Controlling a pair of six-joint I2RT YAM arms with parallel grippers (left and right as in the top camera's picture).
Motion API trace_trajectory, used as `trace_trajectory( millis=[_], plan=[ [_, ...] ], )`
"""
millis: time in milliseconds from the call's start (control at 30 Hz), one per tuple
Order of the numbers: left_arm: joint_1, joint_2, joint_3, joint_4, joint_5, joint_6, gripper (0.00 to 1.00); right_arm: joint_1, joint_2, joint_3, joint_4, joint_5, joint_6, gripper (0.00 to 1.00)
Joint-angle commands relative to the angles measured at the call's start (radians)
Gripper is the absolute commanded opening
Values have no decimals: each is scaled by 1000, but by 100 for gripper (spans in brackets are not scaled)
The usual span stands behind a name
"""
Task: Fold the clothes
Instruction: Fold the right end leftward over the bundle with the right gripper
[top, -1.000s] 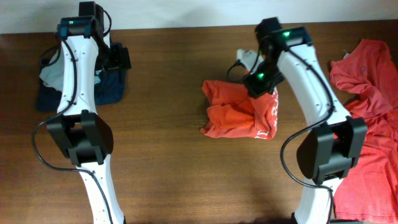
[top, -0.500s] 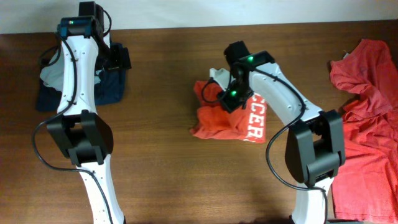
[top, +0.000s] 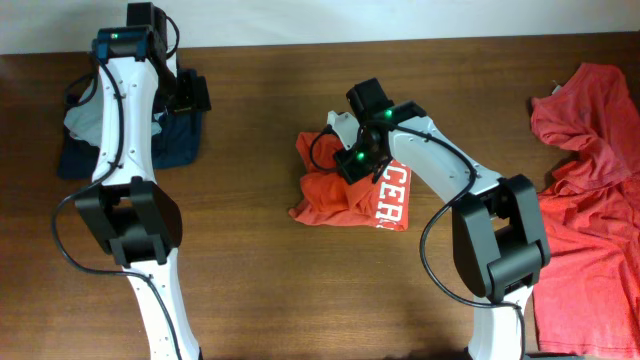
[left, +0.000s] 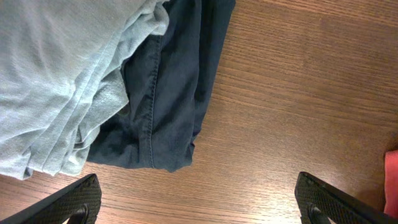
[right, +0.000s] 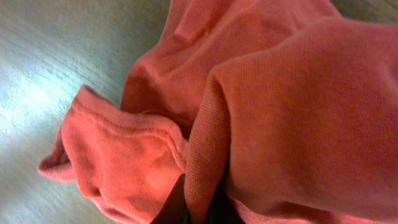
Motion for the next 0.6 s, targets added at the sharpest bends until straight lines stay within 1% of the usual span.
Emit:
trace_trajectory(
  millis=[0,100,200,567],
  plan=[
    [1,-21,18,-1,0,5,99,5,2,-15,41,-58,135,4],
    [1,-21,18,-1,0,5,99,5,2,-15,68,-64,200,4],
    [1,-21,18,-2,0,5,99,5,2,-15,83,-66,235,4],
    [1,-21,18,-2,0,5,99,3,2,-16,84,-50,225,4]
  ],
)
